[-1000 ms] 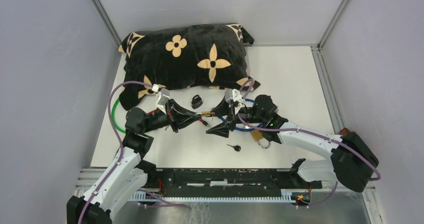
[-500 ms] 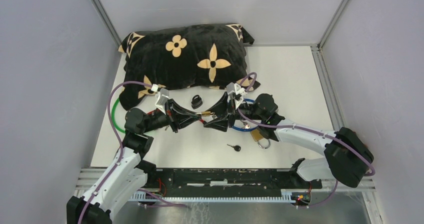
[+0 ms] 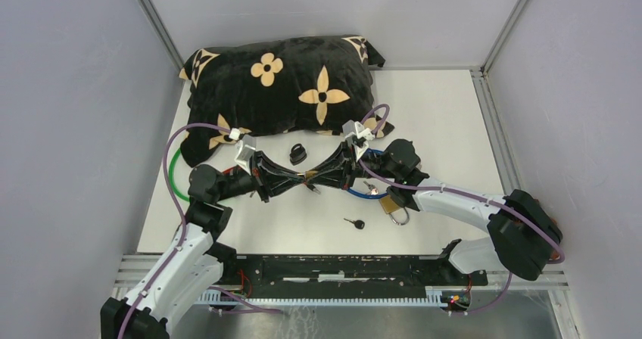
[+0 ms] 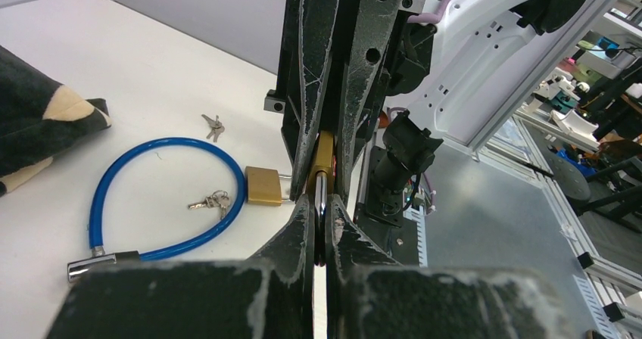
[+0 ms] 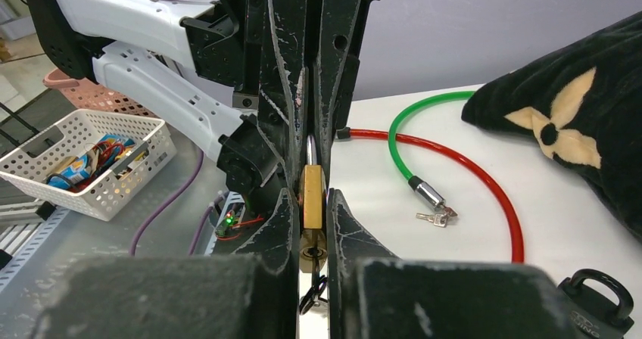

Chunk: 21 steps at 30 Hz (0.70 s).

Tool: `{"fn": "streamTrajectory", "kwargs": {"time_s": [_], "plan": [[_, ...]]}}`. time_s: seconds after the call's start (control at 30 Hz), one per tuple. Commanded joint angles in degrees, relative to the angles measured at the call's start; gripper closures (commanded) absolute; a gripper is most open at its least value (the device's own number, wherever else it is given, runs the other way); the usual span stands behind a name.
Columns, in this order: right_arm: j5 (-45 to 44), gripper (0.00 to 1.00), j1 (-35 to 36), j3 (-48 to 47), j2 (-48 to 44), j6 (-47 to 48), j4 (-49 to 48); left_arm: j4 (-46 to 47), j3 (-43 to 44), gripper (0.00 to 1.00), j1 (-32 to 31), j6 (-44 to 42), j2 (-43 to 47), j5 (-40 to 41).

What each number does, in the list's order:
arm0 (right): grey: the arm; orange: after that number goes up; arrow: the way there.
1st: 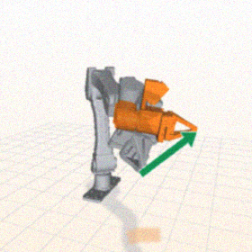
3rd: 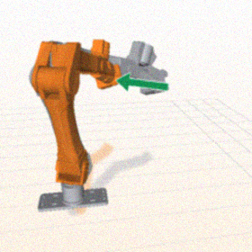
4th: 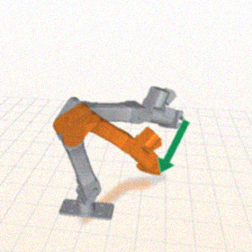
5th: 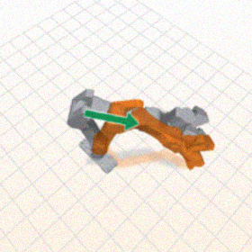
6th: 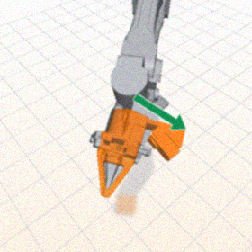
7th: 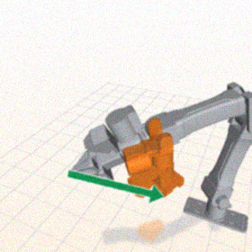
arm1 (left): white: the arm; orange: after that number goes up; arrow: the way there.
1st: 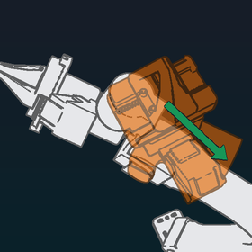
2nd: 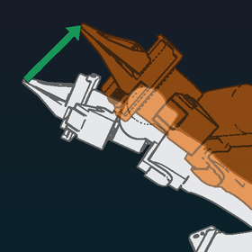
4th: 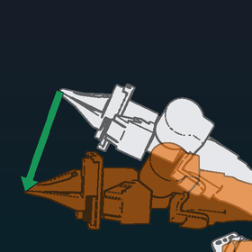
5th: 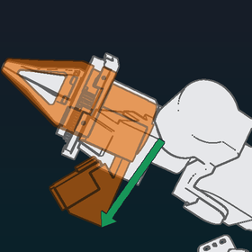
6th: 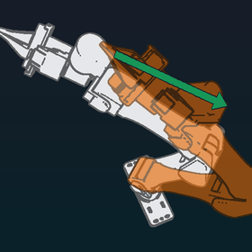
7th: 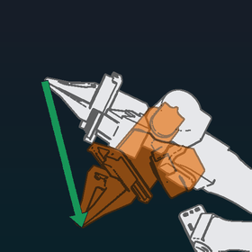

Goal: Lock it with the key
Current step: Lock the lock.

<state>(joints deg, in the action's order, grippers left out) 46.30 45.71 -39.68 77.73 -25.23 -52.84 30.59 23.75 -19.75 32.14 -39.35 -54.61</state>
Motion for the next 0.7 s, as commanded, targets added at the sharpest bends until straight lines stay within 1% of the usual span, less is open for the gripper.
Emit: {"fn": "streamTrajectory", "kwargs": {"time_s": [0.0, 0.03, 0.07, 0.2, 0.27, 0.4, 0.47, 0.57, 0.67], "plan": [[-0.5, 1.0, 0.0, -2.4, -1.8, -0.5, -1.3, 3.0, -0.1, 0.98, -0.1, 1.7, 0.8, 0.7], [-0.7, 1.0, -0.1, -2.3, -2.2, -0.4, -0.6, 2.8, -0.1, 0.98, -0.1, 1.8, 0.9, 1.1], [-0.5, 1.0, -0.3, -2.3, -2.6, -0.6, 0.1, 2.3, 0.0, 0.96, -0.1, 1.8, 1.0, 1.4], [-0.8, 1.0, -0.8, -2.5, -3.9, -1.3, 3.1, -2.2, 0.7, 0.68, 0.0, -0.5, 1.5, 0.8], [-1.2, 1.0, -0.9, -2.3, -4.6, -1.2, 3.6, -4.6, 1.1, 0.59, 0.1, -1.9, 1.9, 0.1], [-1.2, 1.0, -0.9, -2.0, -5.4, -1.0, 3.9, -11.8, 2.8, 0.58, 0.4, -7.3, 3.0, 0.5], [-1.2, 1.0, -0.9, -2.1, -5.6, -0.9, 4.0, -12.8, 3.3, 0.58, 0.3, -8.1, 3.2, 1.3], [-1.0, 1.0, -0.9, -2.3, -5.6, 0.2, 5.5, -8.5, 3.0, 0.57, 0.3, -5.2, 3.0, 1.5], [-1.1, 1.0, -0.9, -2.2, -5.7, 0.9, 6.6, -5.0, 3.0, 0.48, 0.3, -3.9, 2.9, 0.0]]}}
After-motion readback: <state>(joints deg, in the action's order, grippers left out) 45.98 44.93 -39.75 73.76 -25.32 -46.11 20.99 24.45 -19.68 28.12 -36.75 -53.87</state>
